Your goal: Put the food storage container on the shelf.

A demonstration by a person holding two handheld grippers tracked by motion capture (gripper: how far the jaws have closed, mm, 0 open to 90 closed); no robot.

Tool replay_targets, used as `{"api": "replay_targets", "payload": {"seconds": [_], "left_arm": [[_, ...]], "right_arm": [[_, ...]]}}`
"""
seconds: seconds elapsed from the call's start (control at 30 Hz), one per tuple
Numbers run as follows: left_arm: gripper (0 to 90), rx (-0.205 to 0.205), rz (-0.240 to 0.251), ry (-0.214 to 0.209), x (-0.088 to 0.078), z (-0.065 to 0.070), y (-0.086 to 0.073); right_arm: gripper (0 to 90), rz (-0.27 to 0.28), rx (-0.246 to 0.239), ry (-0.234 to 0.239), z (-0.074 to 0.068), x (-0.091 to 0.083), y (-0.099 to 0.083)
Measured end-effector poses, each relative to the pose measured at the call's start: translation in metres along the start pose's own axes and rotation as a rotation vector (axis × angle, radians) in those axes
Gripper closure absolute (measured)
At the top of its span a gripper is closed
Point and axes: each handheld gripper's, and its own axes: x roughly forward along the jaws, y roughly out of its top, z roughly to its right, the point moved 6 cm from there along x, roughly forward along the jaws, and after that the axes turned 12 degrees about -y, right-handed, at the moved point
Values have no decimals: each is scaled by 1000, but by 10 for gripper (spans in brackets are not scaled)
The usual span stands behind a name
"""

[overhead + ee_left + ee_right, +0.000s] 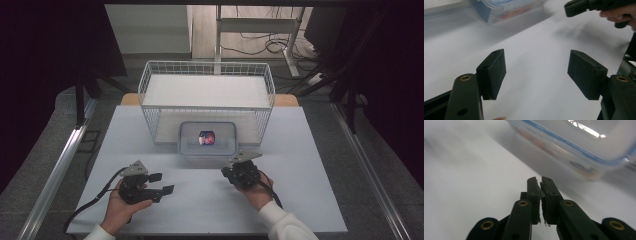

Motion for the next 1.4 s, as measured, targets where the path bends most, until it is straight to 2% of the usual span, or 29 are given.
{"api": "replay_targets", "payload": {"seconds": [0.17, 0.23, 0.4, 0.5, 0.6, 0.73, 0.8, 0.87, 0.97, 1.1, 1.17, 1.4], "left_arm": [[307, 6, -11, 17, 0, -3, 0], [307, 8, -18, 22, 1, -4, -1], [302, -20, -7, 0, 1, -1, 0], [302, -21, -13, 5, 1, -2, -1], [303, -23, -10, 1, 1, -2, -1], [303, -20, -10, 6, 0, -2, -1], [303, -19, -9, 10, 0, -2, 0], [303, -19, -8, 15, -1, -3, 0], [303, -19, -10, 15, 0, -3, 0], [303, -14, -11, 16, -1, -3, 0], [302, -17, -11, 17, -1, -3, 0], [299, -9, -20, 24, -2, -4, -1]], "right_arm": [[887, -3, -23, -6, -9, 18, 11], [888, -4, -26, -11, -12, 31, 17], [888, -12, -44, -14, -19, 43, 21], [888, -11, -45, -18, -19, 48, 23], [888, -12, -24, -13, -19, 54, 25], [888, -21, -20, -30, -19, 62, 24], [888, -15, -14, -38, -17, 63, 26], [889, -15, 3, -27, -16, 63, 28], [889, 0, 1, -43, -17, 62, 32], [889, 6, 32, -62, -13, 61, 39], [889, 16, 63, -57, -9, 61, 42], [889, 15, 69, -62, -9, 67, 47]]}}
